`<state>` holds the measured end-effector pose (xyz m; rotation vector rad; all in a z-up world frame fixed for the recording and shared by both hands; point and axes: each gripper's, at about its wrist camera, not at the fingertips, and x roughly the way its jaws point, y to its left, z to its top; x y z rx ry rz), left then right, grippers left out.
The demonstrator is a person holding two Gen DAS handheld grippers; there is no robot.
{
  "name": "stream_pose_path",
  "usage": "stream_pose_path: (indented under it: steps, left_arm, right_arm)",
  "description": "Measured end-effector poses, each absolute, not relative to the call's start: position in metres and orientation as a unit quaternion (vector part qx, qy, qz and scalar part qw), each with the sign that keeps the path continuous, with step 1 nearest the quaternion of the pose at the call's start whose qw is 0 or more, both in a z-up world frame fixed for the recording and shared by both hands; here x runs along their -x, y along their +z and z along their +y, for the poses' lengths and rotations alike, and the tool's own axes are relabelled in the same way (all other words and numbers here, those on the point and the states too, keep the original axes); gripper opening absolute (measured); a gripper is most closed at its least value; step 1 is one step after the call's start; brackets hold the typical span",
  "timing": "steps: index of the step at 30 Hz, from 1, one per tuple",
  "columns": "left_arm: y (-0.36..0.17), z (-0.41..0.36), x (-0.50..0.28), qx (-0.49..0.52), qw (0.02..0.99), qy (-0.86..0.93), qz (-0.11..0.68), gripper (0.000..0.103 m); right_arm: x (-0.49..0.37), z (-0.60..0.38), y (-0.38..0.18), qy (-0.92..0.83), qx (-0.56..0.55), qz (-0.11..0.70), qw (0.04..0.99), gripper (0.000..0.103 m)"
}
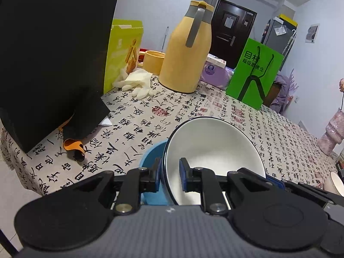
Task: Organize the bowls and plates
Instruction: 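Lower the white bowl into the blue bowl with both tools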
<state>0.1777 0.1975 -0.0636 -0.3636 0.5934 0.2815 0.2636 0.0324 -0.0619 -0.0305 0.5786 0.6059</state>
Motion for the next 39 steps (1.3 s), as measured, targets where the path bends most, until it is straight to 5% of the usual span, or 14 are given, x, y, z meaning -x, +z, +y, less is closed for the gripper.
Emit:
stream_pose_path:
  steps: [39]
  left_arm:
    - [-0.081, 0.207, -0.2, 0.198, 0.907, 0.128, 0.348, 0.02]
  right_arm:
    - [-0.291, 0.031, -0.079, 0.284, -0.001, 0.348, 0.894, 0.011]
